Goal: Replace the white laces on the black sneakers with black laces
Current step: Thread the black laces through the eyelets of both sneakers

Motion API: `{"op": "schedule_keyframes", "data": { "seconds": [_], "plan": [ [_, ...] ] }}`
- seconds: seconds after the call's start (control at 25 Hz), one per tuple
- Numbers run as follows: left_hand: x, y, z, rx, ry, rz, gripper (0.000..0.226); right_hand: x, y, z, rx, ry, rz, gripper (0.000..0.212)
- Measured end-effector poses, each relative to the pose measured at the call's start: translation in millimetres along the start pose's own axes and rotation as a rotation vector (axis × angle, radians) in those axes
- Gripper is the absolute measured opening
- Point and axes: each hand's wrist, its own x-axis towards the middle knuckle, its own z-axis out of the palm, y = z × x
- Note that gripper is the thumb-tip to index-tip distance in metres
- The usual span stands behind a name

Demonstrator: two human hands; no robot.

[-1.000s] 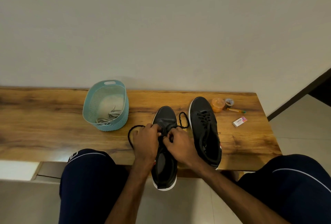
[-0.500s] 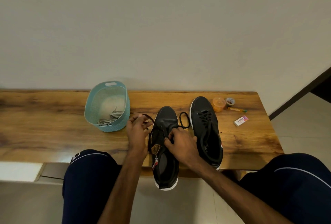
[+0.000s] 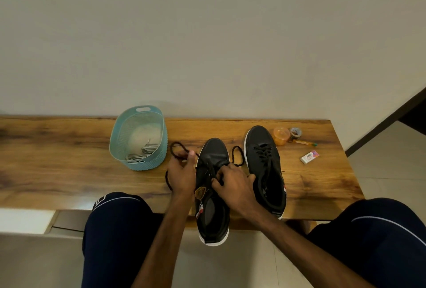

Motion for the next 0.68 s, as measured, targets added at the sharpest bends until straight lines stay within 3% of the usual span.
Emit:
{"op": "schedule_keyframes", "data": {
  "seconds": [0.08,0.16,0.24,0.36,0.52,0.56,0.6,0.68],
  "plan": [
    [8,16,-7,-0.401,0.007,-0.071,0.017,0,1,0,0.006,0.004,-0.003,0.020],
    [12,20,-11,-0.495,-0.033,-0.117,0.014,1,1,-1,0.010,-0.001,-0.003,0.020],
    [6,13,-10,-0.172,-0.105,-0.121,0.005,0,0,-1,0.007,-0.005,-0.005,0.020],
    [-5,-11,-6,0.664,-0.245,0.085,0.018,1,-1,-2,-0.003,-0.004,-0.004,0.021],
    [-5,-9,-8,1.076,-0.219,0.239,0.021,1,-2,-3,-0.006,-0.008,0.001,0.020],
    [-5,-6,-7,1.037,-0.229,0.238,0.021,0,-2,-4,-0.003,-0.007,-0.001,0.020],
    [-5,-1,-6,0.831,-0.222,0.213,0.020,0,-2,-4,-0.001,-0.006,-0.005,0.020],
    [-6,18,-6,0.103,-0.216,0.028,0.016,0,-1,-4,0.001,-0.008,-0.010,0.020]
  ]
}}
